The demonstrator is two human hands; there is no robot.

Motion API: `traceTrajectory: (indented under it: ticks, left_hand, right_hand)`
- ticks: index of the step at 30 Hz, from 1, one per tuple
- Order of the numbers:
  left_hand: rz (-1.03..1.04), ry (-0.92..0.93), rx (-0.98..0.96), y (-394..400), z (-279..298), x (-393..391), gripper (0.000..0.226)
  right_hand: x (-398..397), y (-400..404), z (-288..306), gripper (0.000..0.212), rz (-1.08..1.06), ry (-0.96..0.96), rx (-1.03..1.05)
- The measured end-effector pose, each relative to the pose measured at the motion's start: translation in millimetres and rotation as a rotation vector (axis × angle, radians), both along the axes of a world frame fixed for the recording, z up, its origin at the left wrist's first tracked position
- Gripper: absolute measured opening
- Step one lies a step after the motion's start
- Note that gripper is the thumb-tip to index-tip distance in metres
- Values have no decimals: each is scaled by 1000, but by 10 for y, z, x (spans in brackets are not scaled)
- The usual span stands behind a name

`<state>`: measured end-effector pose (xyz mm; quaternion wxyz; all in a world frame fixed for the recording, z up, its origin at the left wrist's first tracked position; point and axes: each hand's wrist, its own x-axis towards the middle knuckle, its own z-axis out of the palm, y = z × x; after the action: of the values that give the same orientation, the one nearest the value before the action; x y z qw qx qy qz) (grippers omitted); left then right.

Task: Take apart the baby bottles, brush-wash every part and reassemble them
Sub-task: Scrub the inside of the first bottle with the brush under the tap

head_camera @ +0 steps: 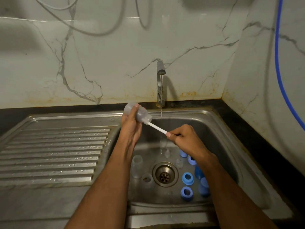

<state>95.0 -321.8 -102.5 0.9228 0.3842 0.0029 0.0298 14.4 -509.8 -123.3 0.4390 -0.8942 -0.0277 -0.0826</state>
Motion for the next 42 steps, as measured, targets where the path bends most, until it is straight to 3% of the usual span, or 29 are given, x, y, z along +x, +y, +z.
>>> traceTrajectory:
  ticks: [4, 7, 12, 15, 18, 21, 26, 29, 31, 35, 37, 40, 42]
  left_hand:
    - [-40, -29, 8, 17, -1, -3, 7]
    - [-3, 47, -14, -41, 8, 0, 45]
    - [7, 31, -14, -12, 14, -20, 3]
    - [1, -14, 11, 44, 12, 3, 10]
    - [-22, -21, 6, 49, -15, 42, 8]
    - [-12, 47, -52, -20, -57, 32, 43]
    - [-7, 40, -79, -47, -66, 14, 3]
    - [-25, -3, -31, -27, -57, 35, 32]
    - [-43, 12, -7, -28, -50, 46, 9]
    - [-9, 75, -30, -72, -65, 54, 30]
    - [11, 101, -56, -45, -51, 41, 29]
    - [65, 137, -183, 61, -57, 83, 49]
    - [51, 130, -200, 74, -50, 76, 41]
  right_hand:
    - [8, 50, 22, 16, -85, -135, -29]
    - [13, 74, 28, 20, -160, -120, -62]
    - [20, 29, -16, 18, -44, 12, -1]
    - [20, 25, 24, 16, 6, -81, -7]
    - [19, 71, 64, 18, -93, -145, -30]
    - [-14, 72, 27, 23, -167, -107, -89]
    - [-62, -51, 48, 25, -17, 15, -66]
    - [-32, -56, 88, 17, -13, -90, -53]
    - [-4, -9, 82, 18, -93, -137, -58]
    - [-21, -29, 36, 22, -144, -76, -99]
    - [-22, -108, 31, 21, -98, -18, -69]
    - [14, -219, 66, 19, -19, 18, 2]
    - [34, -224, 77, 21, -8, 3, 17]
